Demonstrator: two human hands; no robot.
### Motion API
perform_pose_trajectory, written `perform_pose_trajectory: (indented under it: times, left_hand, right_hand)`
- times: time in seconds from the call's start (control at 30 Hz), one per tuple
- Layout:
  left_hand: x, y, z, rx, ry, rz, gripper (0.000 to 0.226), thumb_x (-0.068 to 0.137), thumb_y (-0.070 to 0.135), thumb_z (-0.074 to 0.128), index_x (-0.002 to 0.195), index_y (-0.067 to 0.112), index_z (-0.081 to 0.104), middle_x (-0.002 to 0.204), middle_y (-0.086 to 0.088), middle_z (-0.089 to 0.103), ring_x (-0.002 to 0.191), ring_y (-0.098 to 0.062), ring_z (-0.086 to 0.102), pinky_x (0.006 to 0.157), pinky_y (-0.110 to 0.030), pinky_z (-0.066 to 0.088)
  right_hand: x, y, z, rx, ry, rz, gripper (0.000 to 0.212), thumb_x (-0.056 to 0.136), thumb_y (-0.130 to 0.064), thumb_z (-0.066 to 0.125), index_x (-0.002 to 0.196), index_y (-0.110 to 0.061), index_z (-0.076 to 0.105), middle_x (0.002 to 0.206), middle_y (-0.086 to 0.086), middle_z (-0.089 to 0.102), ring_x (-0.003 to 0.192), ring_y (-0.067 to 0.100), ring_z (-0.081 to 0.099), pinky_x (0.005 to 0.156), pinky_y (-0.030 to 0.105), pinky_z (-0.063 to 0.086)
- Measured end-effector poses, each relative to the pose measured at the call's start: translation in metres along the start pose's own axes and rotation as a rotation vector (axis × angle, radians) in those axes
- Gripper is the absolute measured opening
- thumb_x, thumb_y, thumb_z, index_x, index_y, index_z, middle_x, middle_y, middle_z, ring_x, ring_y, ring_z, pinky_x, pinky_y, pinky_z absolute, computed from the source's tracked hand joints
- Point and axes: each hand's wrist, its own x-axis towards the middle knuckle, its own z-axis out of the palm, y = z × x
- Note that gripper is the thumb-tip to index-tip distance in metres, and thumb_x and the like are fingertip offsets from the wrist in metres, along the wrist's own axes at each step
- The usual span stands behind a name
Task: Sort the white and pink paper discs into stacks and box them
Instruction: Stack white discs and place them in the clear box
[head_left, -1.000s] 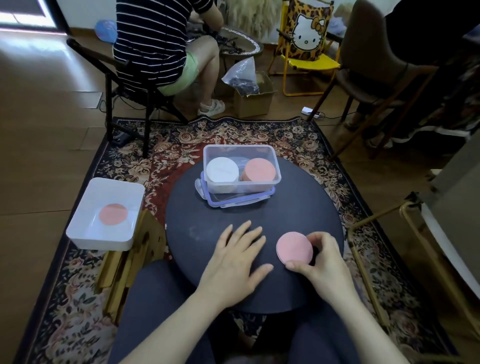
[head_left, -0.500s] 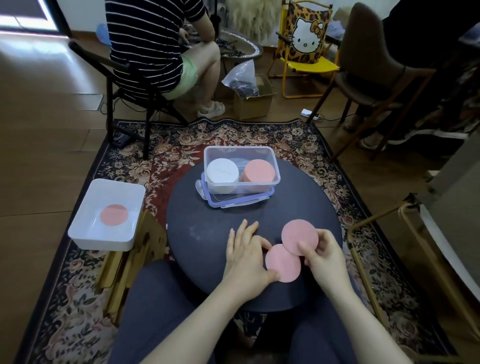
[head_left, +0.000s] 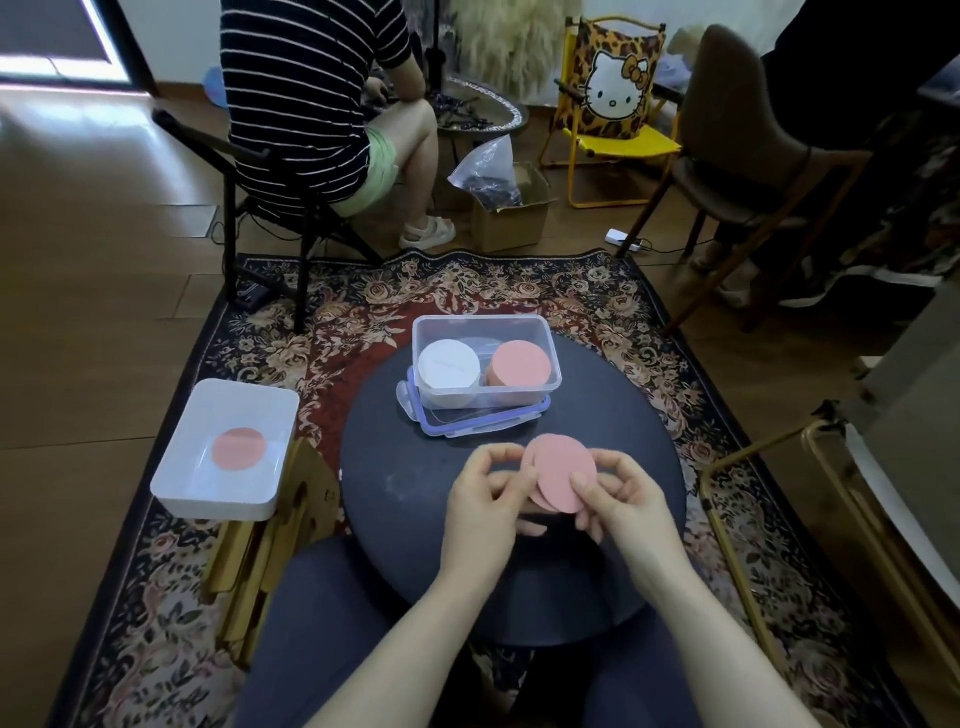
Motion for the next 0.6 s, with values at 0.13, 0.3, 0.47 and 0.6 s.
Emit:
perform_pose_trajectory:
  times: [0.13, 0.3, 0.47, 0.6]
  left_hand:
    - [0.019, 0.015, -0.004, 0.252, 0.003, 0.184, 0.018, 0.096, 0.021, 0.052, 0.108, 0.028, 0.064, 0.091, 0.003, 0.074, 0.08, -0.021, 0.071, 0.064, -0.035, 0.056]
    - [0.068, 0.033, -0.015, 1.056, 0.334, 0.644, 0.039, 0.085, 0.024, 0.051, 0.122, 0.015, 0.062, 0.108, -0.004, 0.065, 0.106, -0.023, 0.055, 0.087, -0.046, 0.05]
    - [0.094, 0.037, -0.036, 1.311, 0.239, 0.439, 0.056, 0.091, 0.024, 0.056, 0.143, 0.012, 0.038, 0.153, -0.008, 0.032, 0.145, -0.027, 0.021, 0.115, -0.046, 0.018]
    - [0.1, 0.029, -0.052, 1.315, 0.124, 0.369, 0.05, 0.099, 0.031, 0.04, 0.145, 0.018, 0.028, 0.159, 0.002, 0.014, 0.148, -0.018, -0.001, 0.118, -0.04, 0.002]
  right_hand:
    - [0.021, -0.029, 0.018, 0.002, 0.001, -0.085, 0.018, 0.086, 0.001, 0.064, 0.1, -0.009, 0.06, 0.061, 0.001, 0.065, 0.041, 0.009, 0.047, 0.038, 0.017, 0.035]
    - [0.083, -0.066, 0.032, -0.285, 0.145, -0.313, 0.028, 0.079, -0.003, 0.072, 0.087, -0.027, 0.06, 0.08, 0.002, 0.065, 0.067, 0.013, 0.054, 0.063, 0.026, 0.045]
    - [0.131, -0.08, 0.034, -0.921, 0.055, -0.321, 0.028, 0.08, -0.019, 0.072, 0.107, -0.02, 0.064, 0.094, -0.002, 0.062, 0.091, 0.021, 0.057, 0.08, 0.035, 0.046]
    - [0.141, -0.081, 0.037, -1.286, -0.046, -0.474, 0.045, 0.081, -0.031, 0.07, 0.123, -0.021, 0.059, 0.117, 0.002, 0.053, 0.111, 0.024, 0.044, 0.089, 0.036, 0.037]
